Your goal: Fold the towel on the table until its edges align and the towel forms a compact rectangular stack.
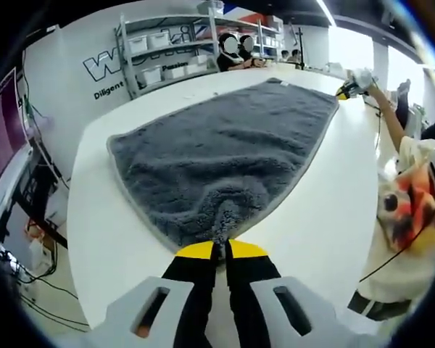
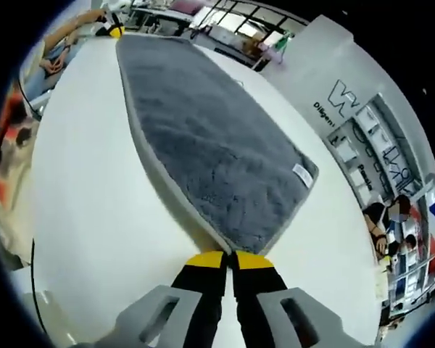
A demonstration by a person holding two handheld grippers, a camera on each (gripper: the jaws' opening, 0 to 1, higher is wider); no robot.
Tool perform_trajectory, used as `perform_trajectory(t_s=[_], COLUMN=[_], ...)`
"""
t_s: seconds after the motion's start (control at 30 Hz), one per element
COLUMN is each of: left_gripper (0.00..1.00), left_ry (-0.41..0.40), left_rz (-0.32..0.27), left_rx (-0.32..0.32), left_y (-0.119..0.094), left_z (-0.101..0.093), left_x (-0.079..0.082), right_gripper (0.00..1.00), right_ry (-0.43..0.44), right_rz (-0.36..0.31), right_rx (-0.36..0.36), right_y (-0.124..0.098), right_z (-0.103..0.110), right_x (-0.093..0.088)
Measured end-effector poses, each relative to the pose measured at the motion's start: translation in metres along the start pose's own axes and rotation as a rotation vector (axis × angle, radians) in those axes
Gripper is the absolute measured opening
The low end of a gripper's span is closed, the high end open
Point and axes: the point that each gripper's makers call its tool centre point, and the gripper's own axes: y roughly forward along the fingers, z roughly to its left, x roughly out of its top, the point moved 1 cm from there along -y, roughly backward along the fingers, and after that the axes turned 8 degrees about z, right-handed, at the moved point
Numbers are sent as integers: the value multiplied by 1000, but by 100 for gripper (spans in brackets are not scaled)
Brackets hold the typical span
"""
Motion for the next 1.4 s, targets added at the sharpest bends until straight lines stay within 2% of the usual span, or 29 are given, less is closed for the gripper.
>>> perform_trajectory(t_s=[0.1, 0.53, 1.2, 1.4], left_gripper=[4, 3, 3, 3], left_ry=[2, 31, 21, 27], left_rz=[14, 48, 30, 29], left_rx=[6, 6, -56, -60], left_y=[0, -5, -24, -33], left_z=[2, -3, -26, -32], left_x=[1, -3, -9, -8], right_gripper=[0, 0, 0, 0], right_ry=[38, 67, 157, 148], right_rz=[-29, -57, -153, -150], right_rx=[20, 39, 93, 86], right_y=[-4, -13, -51, -61], right_z=[-3, 1, 16, 19], right_x=[-3, -11, -26, -27])
